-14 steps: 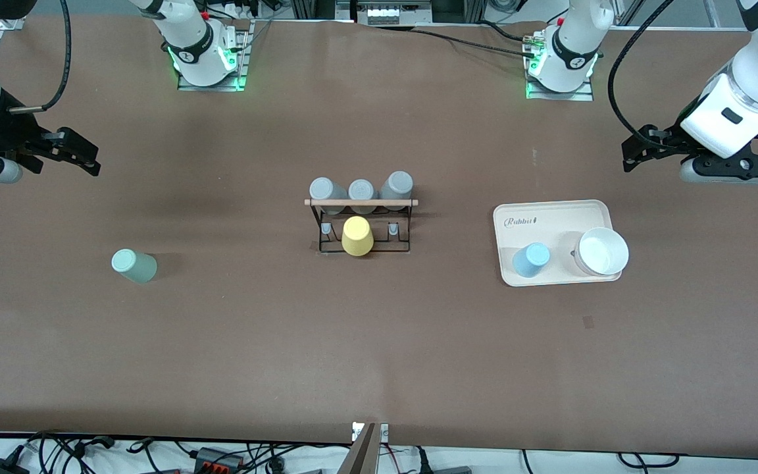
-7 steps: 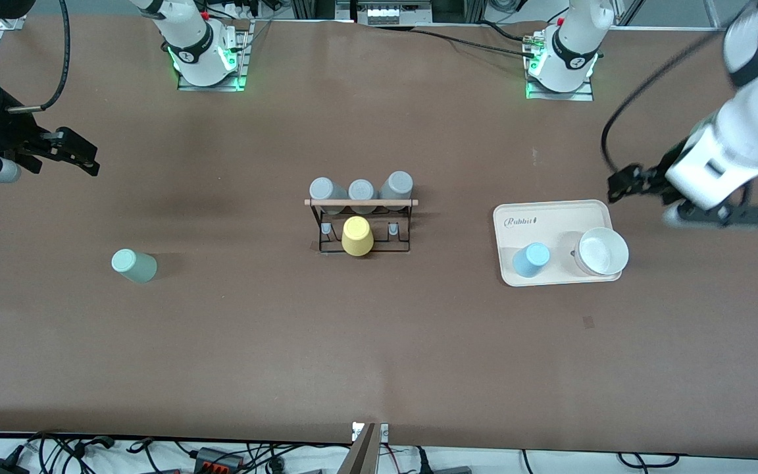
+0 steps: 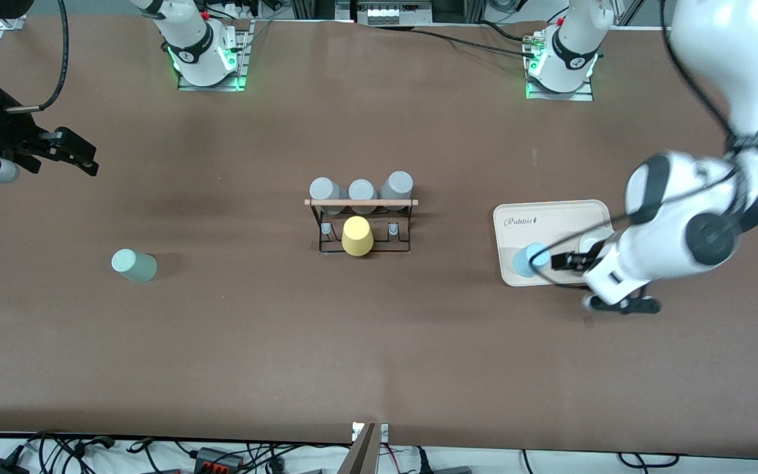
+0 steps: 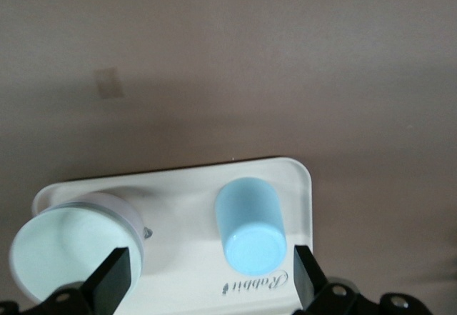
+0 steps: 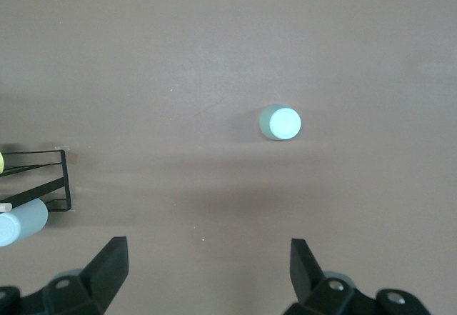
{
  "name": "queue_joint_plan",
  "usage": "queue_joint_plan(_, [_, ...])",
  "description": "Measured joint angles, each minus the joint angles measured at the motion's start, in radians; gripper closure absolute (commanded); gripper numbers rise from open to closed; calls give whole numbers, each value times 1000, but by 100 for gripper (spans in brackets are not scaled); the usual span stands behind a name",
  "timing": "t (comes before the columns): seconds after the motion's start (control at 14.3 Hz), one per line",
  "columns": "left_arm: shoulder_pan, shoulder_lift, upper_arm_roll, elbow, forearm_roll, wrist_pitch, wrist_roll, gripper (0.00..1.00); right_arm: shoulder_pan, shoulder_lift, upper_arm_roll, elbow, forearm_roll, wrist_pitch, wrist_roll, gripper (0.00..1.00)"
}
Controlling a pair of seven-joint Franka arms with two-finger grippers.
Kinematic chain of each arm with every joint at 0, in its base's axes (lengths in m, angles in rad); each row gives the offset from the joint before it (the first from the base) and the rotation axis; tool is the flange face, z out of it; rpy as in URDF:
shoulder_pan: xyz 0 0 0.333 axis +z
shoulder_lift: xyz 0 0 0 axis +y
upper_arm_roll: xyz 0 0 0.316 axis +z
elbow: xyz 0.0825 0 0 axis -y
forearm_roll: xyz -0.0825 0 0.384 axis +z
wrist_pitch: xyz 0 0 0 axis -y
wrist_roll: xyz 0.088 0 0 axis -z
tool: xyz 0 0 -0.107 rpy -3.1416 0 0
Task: Hang scattered cups on rack with three cups
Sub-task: 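Reach the left gripper down to the light blue cup on the tray, then grasp the blue cup with the left gripper while the right gripper reaches the mint cup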
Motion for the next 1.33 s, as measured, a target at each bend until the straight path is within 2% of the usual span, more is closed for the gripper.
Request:
queue_joint_plan(0.21, [-17, 50, -4, -11, 0, 19, -6, 0, 0, 0, 0, 0, 0, 0, 0, 0])
queue_joint_plan(0.42, [-36, 49, -5, -31, 2, 30, -12, 0, 1, 0, 0, 0, 0, 0, 0, 0])
queue_joint_plan(0.77, [-37, 49, -5, -121, 3, 101, -14, 0, 0, 6, -3, 0, 0, -1, 0, 0])
queue_joint_plan(1.19, [-39, 49, -6, -144, 3, 103, -15, 0, 0, 24, -5, -1, 0, -16, -1, 0])
queue_joint_plan(1.26, [-39, 49, -6, -145, 3, 103, -15, 2, -1, 30, -5, -1, 0, -20, -1, 0])
queue_joint_plan(1.33, [-40, 49, -7, -145, 3, 103, -16, 13, 0, 37, -5, -1, 0, -22, -2, 0])
